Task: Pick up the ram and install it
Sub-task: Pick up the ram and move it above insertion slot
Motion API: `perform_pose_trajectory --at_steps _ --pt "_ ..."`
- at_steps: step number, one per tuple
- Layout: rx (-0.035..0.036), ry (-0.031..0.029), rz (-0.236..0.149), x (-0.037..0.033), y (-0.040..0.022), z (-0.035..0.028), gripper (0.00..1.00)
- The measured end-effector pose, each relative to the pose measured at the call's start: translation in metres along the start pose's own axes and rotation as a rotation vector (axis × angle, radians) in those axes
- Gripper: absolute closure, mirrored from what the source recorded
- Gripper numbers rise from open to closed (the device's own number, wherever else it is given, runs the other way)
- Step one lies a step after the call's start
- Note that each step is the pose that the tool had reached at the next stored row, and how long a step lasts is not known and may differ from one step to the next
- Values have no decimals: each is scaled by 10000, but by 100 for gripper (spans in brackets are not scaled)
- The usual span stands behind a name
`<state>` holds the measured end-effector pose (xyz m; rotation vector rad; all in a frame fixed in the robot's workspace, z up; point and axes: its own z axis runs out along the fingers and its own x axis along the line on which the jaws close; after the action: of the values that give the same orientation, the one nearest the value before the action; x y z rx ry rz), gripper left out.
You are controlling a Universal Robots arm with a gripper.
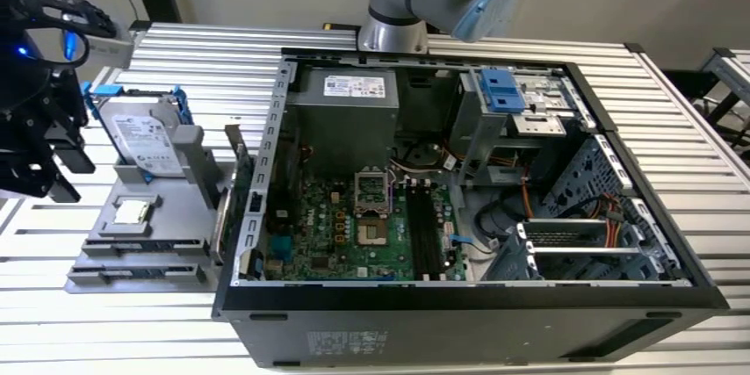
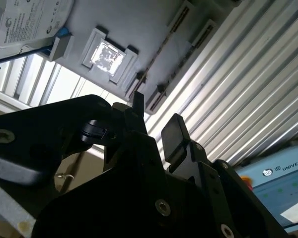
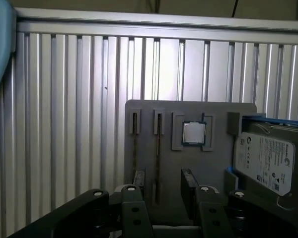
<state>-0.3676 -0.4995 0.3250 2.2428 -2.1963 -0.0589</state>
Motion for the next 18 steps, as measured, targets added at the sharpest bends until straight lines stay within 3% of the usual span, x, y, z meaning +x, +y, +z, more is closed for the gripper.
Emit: perform_pose_trajectory --at_steps 9,14,18 --pt "2 0 22 4 -2 107 0" --pt "73 0 27 6 -5 158 0" --pt "74 0 52 7 -5 198 0"
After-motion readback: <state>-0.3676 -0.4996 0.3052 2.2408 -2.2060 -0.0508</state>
